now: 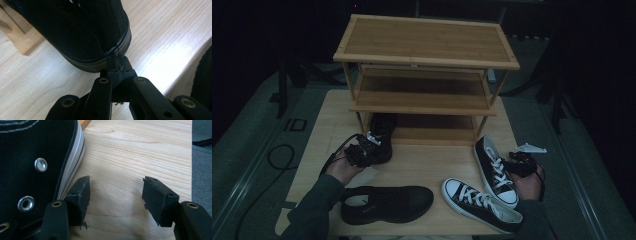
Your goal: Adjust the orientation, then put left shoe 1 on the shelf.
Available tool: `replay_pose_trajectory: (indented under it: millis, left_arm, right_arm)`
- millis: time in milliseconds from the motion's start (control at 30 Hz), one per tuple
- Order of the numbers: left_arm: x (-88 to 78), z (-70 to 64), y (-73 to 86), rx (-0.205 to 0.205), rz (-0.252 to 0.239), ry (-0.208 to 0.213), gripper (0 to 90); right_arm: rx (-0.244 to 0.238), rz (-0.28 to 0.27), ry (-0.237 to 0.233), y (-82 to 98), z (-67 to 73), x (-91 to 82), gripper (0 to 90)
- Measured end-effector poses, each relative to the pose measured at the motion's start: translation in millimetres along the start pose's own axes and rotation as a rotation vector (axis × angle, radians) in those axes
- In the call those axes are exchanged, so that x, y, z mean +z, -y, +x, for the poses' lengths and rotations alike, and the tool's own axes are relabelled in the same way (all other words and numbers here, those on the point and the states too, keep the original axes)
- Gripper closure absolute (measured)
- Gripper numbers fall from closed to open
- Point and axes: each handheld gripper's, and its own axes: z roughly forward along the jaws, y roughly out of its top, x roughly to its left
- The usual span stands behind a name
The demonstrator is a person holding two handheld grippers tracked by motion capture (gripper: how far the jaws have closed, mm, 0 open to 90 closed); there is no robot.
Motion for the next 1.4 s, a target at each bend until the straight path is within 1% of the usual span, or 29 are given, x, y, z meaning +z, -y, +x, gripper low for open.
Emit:
replay_pose_trajectory:
  millis: [33, 67, 100, 133, 167, 267, 500, 567, 600, 633, 700, 767, 800, 833, 867, 900, 1000, 1100, 1167, 1233, 1267, 1300, 1333, 1367, 1400]
  left_arm:
    - [0.0, 0.0, 0.0, 0.000, 0.000, 0.000, 90.0]
    - [-2.7, 4.1, -0.9, -0.018, -0.019, -0.009, 90.0]
    - [-2.7, 4.1, -0.9, -0.018, -0.019, -0.009, 90.0]
    - [-4.1, 5.6, -1.7, -0.024, -0.023, -0.024, 90.0]
    - [-4.9, 7.0, -2.3, -0.026, -0.023, -0.020, 90.0]
    - [-4.6, 7.0, -3.0, -0.017, -0.018, -0.023, 90.0]
    - [-4.6, 4.3, -2.5, -0.014, -0.018, -0.035, 89.9]
    - [-3.3, 0.4, -2.8, 0.017, -0.017, -0.001, 89.9]
    - [-1.9, -1.3, -3.2, 0.024, -0.013, 0.010, 89.9]
    - [0.3, -2.6, -3.8, 0.035, 0.001, 0.019, 89.9]
    - [6.6, -4.9, -4.2, 0.059, 0.034, 0.022, 89.9]
    - [13.5, -5.3, -4.1, 0.065, 0.067, 0.024, 89.9]
    - [16.4, -4.2, -3.7, 0.062, 0.073, 0.024, 89.9]
    - [17.1, -2.6, -3.7, 0.056, 0.071, 0.037, 89.9]
    - [17.1, -2.6, -3.7, 0.056, 0.071, 0.037, 89.9]
    - [14.9, -1.6, -4.5, 0.045, 0.054, 0.021, 89.9]
    - [11.8, 2.1, -4.6, 0.029, 0.045, 0.001, 90.0]
    - [11.4, 5.3, -4.4, 0.008, 0.042, -0.024, 90.0]
    - [11.1, 5.6, -5.1, 0.005, 0.044, -0.037, 90.0]
    - [10.7, 3.3, -6.1, 0.014, 0.045, -0.040, 89.9]
    - [9.8, 2.1, -6.7, 0.026, 0.035, -0.005, 89.9]
    - [9.0, -0.6, -7.6, 0.050, 0.018, 0.035, 89.9]
    - [9.3, -4.0, -9.3, 0.073, 0.023, 0.042, 89.9]
    - [11.0, -6.9, -11.5, 0.096, 0.039, 0.037, 89.8]
    - [13.9, -9.3, -13.4, 0.105, 0.052, 0.039, 89.8]
  right_arm:
    - [0.000, 0.000, 0.000, 0.0, 0.0, 0.0, 39.3]
    - [0.000, 0.000, 0.000, 0.0, 0.0, 0.0, 39.3]
    - [0.000, 0.000, 0.000, 0.0, 0.0, 0.0, 39.3]
    - [0.000, 0.000, 0.001, 0.0, 0.0, 0.0, 39.4]
    - [0.000, 0.000, 0.001, 0.0, 0.0, 0.0, 39.4]
    - [-0.001, 0.000, 0.001, 0.0, 0.1, 0.0, 39.3]
    - [-0.002, 0.000, 0.002, 0.0, 0.3, -0.1, 39.4]
    - [-0.001, 0.000, 0.002, 0.0, 0.2, -0.1, 39.4]
    - [-0.001, 0.000, 0.001, 0.0, 0.1, -0.1, 39.4]
    - [-0.002, 0.000, 0.002, 0.0, 0.1, -0.1, 39.4]
    - [-0.001, 0.000, 0.002, 0.0, 0.2, -0.1, 39.4]
    - [-0.001, 0.000, 0.001, 0.0, 0.2, -0.1, 39.4]
    - [-0.001, 0.000, 0.002, 0.0, 0.2, -0.1, 39.4]
    - [-0.001, 0.000, 0.001, 0.0, 0.2, -0.1, 39.4]
    - [-0.001, 0.000, 0.001, 0.0, 0.2, -0.1, 39.4]
    - [-0.001, 0.000, 0.001, 0.0, 0.1, -0.1, 39.4]
    - [-0.001, 0.000, 0.001, 0.0, 0.1, -0.1, 39.4]
    - [-0.002, 0.000, 0.002, 0.0, 0.2, 0.0, 39.4]
    - [-0.002, 0.000, 0.002, 0.0, 0.2, -0.1, 39.4]
    - [-0.002, 0.000, 0.002, 0.0, 0.2, -0.1, 39.4]
    - [-0.002, 0.000, 0.002, 0.0, 0.2, -0.1, 39.4]
    - [-0.001, 0.000, 0.002, 0.0, 0.2, -0.1, 39.4]
    - [-0.002, 0.000, 0.002, 0.0, 0.2, -0.1, 39.4]
    - [-0.001, 0.000, 0.002, 0.0, 0.2, -0.1, 39.4]
    - [-0.002, 0.000, 0.002, 0.0, 0.2, -0.1, 39.4]
